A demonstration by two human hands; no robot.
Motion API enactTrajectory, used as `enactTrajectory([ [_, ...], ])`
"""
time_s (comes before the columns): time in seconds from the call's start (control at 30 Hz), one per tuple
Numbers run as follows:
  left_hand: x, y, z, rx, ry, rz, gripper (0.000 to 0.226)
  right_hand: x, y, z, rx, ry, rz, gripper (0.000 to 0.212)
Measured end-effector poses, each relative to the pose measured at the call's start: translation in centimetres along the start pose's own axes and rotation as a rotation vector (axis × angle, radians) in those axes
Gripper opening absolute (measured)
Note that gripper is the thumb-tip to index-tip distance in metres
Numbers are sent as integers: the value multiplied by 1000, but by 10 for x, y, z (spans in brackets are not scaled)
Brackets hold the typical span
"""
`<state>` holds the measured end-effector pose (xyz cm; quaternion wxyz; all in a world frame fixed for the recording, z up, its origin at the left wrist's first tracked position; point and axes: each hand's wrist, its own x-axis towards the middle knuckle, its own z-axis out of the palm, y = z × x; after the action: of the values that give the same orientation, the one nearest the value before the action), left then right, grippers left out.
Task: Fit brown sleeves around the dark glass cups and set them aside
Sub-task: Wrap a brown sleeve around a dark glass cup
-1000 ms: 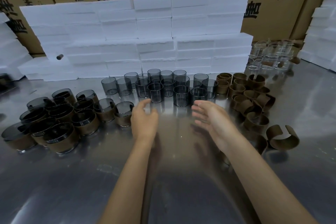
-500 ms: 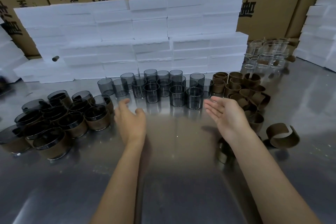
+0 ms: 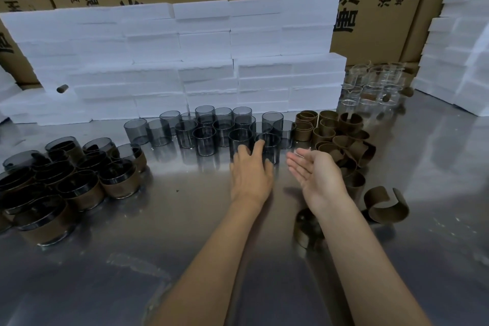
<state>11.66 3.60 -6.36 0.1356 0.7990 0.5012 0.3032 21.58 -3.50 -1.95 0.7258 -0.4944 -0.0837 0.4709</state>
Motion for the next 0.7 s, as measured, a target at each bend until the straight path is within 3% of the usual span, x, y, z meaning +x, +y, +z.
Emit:
enactTrajectory([
  [0.1,0,-1,2,-118,74,13,26,-1,-1,-1,-20,-4,-32,37],
  [0.27,-6,-6,-6,-287,126,-30,21,-3,-1,3,-165,10,-50,34],
  [0.37,-11,-7,-22,-601,208,-160,19,-11,1,7,-367,-11,-101,29],
  [0.47,-19,-5,-47,-1104,141,-363,34,-17,7,10,-511,-125,-207,6],
  [0.6,-28,-8,-72,-1332,-42,-433,76,-26,19,19,-514,-312,-227,41],
  [0.7,-32,-12,-80,-1398,-185,-325,67,-34,27,23,-411,-474,-202,58],
])
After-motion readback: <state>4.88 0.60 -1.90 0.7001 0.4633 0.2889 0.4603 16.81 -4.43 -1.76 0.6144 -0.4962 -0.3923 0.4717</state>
